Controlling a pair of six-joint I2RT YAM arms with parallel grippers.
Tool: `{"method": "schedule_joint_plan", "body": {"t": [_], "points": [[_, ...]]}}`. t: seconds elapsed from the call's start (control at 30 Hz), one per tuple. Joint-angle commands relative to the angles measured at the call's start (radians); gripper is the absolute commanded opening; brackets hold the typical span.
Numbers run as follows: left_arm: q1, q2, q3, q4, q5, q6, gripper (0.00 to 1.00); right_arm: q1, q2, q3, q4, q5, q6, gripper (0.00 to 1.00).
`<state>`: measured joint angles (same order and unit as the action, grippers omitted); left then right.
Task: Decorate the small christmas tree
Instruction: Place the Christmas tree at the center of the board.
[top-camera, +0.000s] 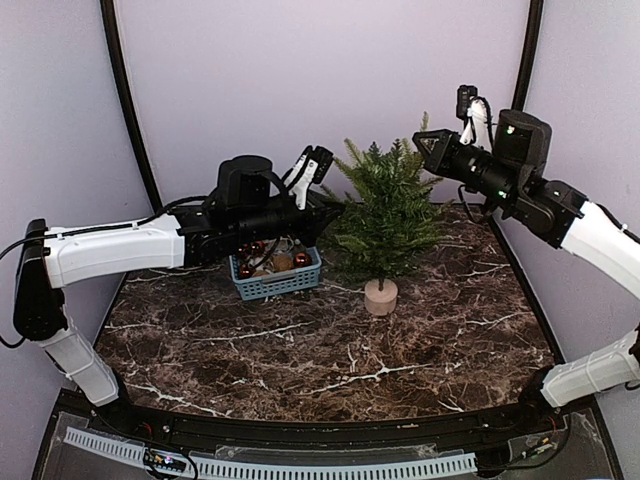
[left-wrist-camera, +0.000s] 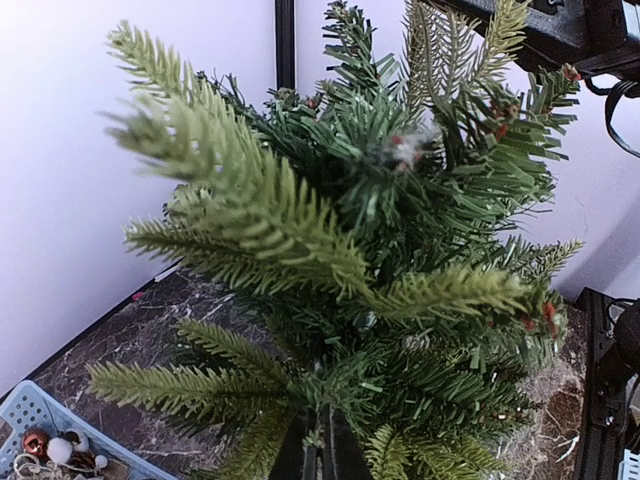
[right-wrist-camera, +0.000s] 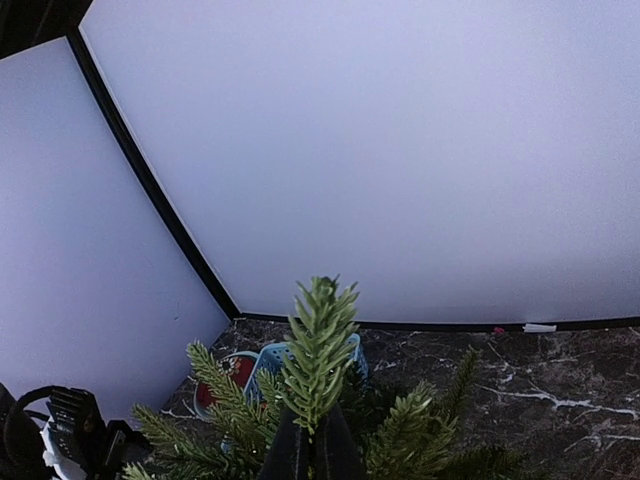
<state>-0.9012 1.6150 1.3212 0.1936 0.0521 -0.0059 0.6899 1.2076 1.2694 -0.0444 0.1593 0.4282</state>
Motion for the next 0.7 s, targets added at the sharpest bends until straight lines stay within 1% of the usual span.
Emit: {"method": "schedule_joint_plan", "body": {"t": [0.0, 0.07, 0.1, 0.13, 0.17, 0.2, 0.27, 0.3, 0.33, 0.4, 0.43, 0.47, 0.5, 0.53, 0.67], "points": [[0.006, -0.01, 0.025, 0.033, 0.016, 0.027, 0.0, -0.003, -0.045, -0.007, 0.12, 0.012, 0.021, 0.0], [0.006, -0.01, 0.025, 0.026, 0.028, 0.018, 0.01, -0.003, -0.058, -0.025, 0.119, 0.02, 0.027, 0.0], [0.006, -0.01, 0.025, 0.022, 0.03, 0.014, 0.08, -0.003, -0.065, -0.034, 0.12, 0.024, 0.031, 0.0], [0.005, -0.01, 0.026, 0.014, 0.036, 0.011, 0.12, -0.003, -0.073, -0.044, 0.119, 0.023, 0.03, 0.04], [0.007, -0.012, 0.027, 0.011, 0.039, 0.011, 0.19, -0.003, -0.081, -0.052, 0.114, 0.027, 0.031, 0.1], [0.006, -0.014, 0.026, 0.005, 0.05, -0.015, 0.21, -0.002, -0.09, -0.061, 0.108, 0.037, 0.033, 0.17], [0.005, -0.023, 0.024, 0.0, 0.064, -0.036, 0.31, -0.003, -0.112, -0.085, 0.1, 0.056, 0.037, 0.3], [0.005, -0.03, 0.022, -0.002, 0.068, -0.041, 0.39, -0.003, -0.123, -0.097, 0.097, 0.063, 0.038, 0.36], [0.006, -0.04, 0.018, -0.005, 0.074, -0.053, 0.43, -0.002, -0.133, -0.105, 0.095, 0.07, 0.041, 0.41], [0.007, -0.057, 0.009, -0.006, 0.079, -0.067, 0.57, -0.002, -0.15, -0.113, 0.08, 0.089, 0.039, 0.47], [0.007, -0.063, 0.003, -0.006, 0.081, -0.07, 0.61, -0.003, -0.156, -0.115, 0.068, 0.1, 0.039, 0.5], [0.008, -0.076, 0.0, -0.008, 0.081, -0.081, 0.68, -0.003, -0.166, -0.117, 0.059, 0.11, 0.038, 0.54], [0.008, -0.082, -0.006, -0.015, 0.077, -0.09, 0.71, -0.003, -0.175, -0.119, 0.051, 0.121, 0.036, 0.58], [0.007, -0.097, -0.009, -0.02, 0.075, -0.096, 0.76, -0.003, -0.183, -0.121, 0.048, 0.136, 0.034, 0.64], [0.007, -0.154, -0.03, -0.069, 0.015, -0.146, 0.85, -0.003, -0.219, -0.12, -0.02, 0.183, 0.027, 0.84]]}}
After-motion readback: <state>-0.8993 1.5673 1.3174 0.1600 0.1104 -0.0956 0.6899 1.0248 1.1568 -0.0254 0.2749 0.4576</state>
